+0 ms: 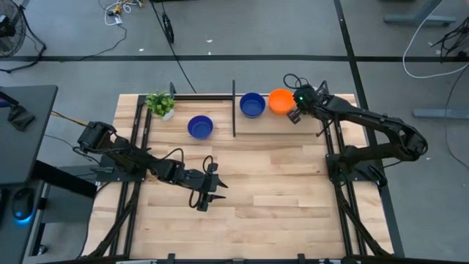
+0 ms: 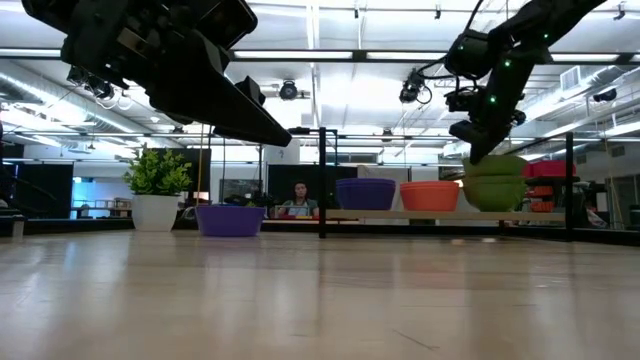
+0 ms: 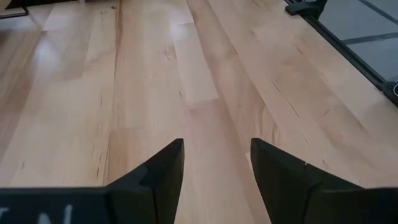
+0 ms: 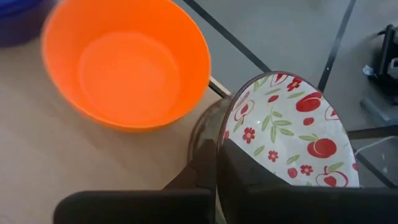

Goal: Pick & Place Mini bowls
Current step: Stack the white patterned bowl on top of the white patterned bowl on the shelf

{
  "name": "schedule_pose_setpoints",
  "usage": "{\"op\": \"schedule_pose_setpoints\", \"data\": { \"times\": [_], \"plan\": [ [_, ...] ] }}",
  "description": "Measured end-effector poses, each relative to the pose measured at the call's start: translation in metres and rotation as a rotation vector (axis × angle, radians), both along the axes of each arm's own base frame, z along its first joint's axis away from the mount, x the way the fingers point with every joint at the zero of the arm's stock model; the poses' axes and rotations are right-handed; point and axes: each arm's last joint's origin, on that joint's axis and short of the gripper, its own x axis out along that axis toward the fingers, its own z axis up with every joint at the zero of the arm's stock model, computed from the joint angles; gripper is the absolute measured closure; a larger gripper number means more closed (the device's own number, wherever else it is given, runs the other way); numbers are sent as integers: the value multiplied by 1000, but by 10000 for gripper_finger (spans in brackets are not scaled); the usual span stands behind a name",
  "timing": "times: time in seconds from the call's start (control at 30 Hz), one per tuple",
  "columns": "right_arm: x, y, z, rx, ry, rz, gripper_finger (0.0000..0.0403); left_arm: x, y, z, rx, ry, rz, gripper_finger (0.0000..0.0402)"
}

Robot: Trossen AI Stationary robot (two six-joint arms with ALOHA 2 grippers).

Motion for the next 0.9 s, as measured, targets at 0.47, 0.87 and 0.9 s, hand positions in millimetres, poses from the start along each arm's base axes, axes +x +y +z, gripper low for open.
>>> {"op": "schedule_pose_setpoints", "data": {
  "times": [0.47,0.87,0.9],
  "plan": [
    [-2,-11,-10,60,18,-5,396,0,0,0,0,0,1,211],
    [2,-15,-15,62,22,-5,376,0,0,0,-1,0,1,211],
    [3,-15,-15,60,21,-5,371,0,0,0,-1,0,1,211]
  ]
}}
